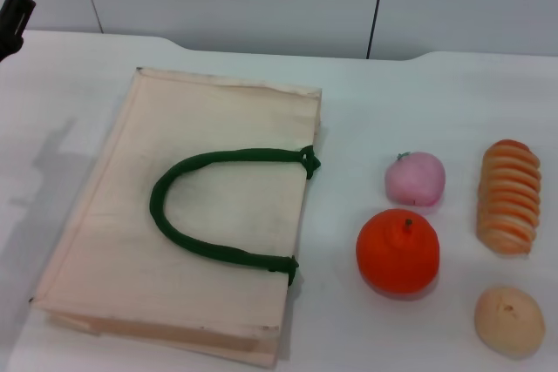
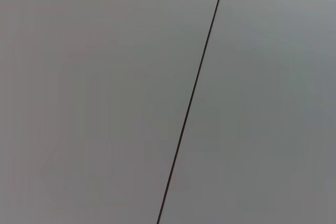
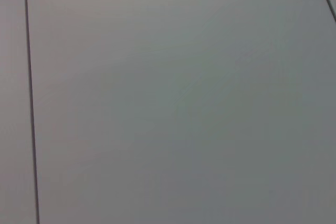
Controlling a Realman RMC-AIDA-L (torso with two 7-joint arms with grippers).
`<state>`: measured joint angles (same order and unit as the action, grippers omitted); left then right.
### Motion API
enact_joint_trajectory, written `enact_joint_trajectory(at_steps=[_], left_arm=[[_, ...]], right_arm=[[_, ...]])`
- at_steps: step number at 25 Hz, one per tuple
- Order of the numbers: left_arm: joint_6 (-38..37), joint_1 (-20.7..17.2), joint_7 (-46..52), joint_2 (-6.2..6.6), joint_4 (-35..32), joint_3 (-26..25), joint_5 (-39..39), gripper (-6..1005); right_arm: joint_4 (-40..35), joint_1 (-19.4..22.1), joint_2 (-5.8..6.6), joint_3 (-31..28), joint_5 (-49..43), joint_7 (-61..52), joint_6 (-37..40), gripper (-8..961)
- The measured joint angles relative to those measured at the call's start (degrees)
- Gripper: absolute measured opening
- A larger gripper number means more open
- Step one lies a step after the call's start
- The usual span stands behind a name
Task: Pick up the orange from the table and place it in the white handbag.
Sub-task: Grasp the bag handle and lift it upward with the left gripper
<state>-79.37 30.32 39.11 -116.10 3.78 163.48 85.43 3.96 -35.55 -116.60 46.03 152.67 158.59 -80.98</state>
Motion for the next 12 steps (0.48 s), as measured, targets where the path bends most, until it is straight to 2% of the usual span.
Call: enact_joint_trajectory(at_steps=[12], left_arm=[[0.0, 0.1, 0.0, 0.00, 0.0, 0.2, 0.0, 714]], right_arm=[[-0.4, 0.0, 0.05, 0.5, -0.2, 3.3, -0.1, 803]])
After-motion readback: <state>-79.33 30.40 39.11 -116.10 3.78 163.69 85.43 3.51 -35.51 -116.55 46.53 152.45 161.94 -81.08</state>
